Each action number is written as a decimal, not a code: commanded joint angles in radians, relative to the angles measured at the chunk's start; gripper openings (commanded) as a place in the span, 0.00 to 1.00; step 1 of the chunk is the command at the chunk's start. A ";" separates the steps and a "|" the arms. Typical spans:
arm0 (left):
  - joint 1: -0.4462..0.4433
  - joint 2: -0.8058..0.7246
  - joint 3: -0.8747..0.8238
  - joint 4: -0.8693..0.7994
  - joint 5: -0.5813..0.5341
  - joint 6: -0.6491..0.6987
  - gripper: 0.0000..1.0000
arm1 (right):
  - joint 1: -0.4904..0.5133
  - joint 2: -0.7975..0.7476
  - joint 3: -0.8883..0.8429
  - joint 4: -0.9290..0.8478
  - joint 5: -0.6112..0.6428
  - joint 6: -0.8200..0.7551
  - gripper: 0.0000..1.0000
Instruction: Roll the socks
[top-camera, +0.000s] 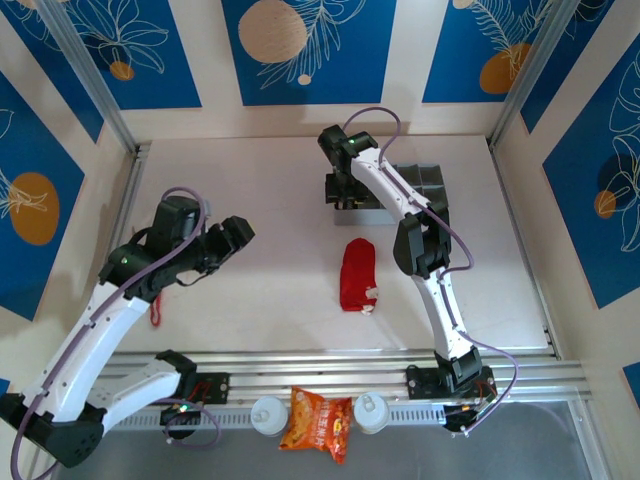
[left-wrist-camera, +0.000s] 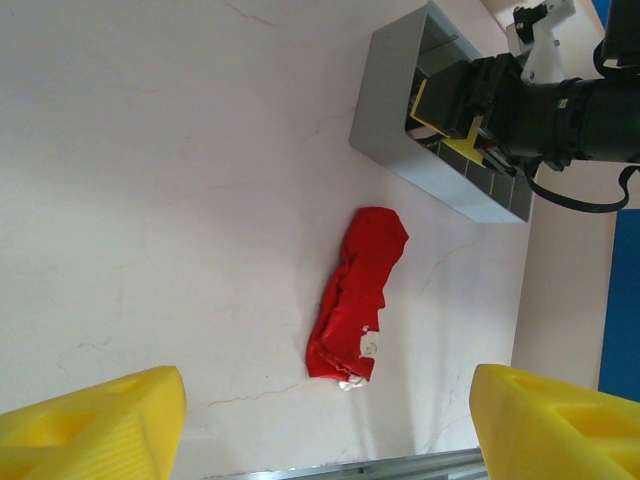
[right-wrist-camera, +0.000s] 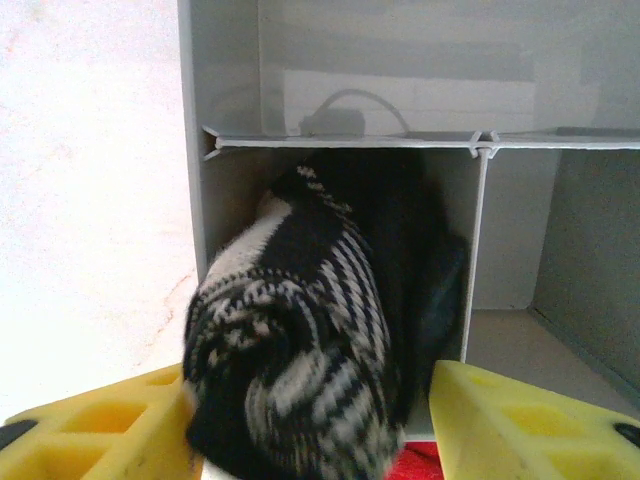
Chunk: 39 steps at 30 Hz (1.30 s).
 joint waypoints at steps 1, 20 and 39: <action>0.000 -0.022 -0.013 0.008 0.008 -0.020 0.75 | -0.005 -0.046 0.026 -0.032 -0.019 -0.009 0.60; -0.001 -0.039 -0.010 0.025 -0.011 -0.024 0.74 | -0.022 -0.160 -0.098 0.112 -0.023 0.017 0.13; 0.000 -0.030 -0.003 0.026 -0.008 -0.022 0.74 | -0.042 -0.129 -0.143 0.122 -0.068 0.049 0.11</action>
